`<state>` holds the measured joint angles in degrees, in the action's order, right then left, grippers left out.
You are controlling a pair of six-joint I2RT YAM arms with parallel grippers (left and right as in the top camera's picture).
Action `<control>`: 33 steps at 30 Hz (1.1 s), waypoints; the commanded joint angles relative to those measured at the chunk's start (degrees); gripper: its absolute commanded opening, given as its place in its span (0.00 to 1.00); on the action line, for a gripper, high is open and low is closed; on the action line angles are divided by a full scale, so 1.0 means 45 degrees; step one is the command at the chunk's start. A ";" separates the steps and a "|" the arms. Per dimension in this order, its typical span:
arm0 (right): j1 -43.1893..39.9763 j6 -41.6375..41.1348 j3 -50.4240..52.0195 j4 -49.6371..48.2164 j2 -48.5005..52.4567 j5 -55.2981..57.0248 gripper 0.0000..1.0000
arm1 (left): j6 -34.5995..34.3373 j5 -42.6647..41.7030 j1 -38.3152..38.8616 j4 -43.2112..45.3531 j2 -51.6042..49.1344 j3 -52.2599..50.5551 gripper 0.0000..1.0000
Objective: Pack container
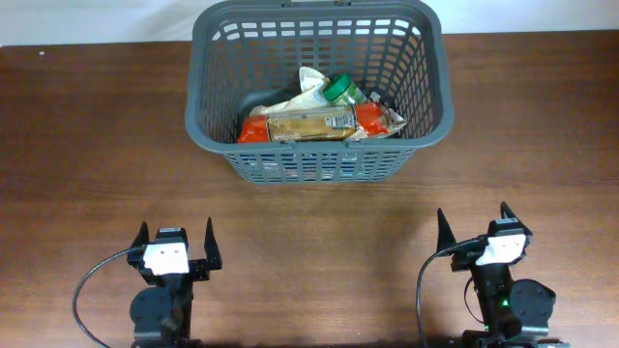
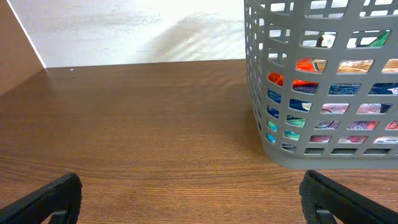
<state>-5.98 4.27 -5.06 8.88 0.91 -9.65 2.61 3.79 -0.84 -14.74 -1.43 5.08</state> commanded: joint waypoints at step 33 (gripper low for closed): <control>0.1744 0.0903 0.0578 -0.0170 -0.0160 -0.0155 0.99 | 0.0209 -0.0136 -0.0078 0.0034 0.0107 -0.0112 0.99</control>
<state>1.21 7.90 -3.29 8.47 0.91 -9.65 2.61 3.79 -0.84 -14.72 -1.43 5.08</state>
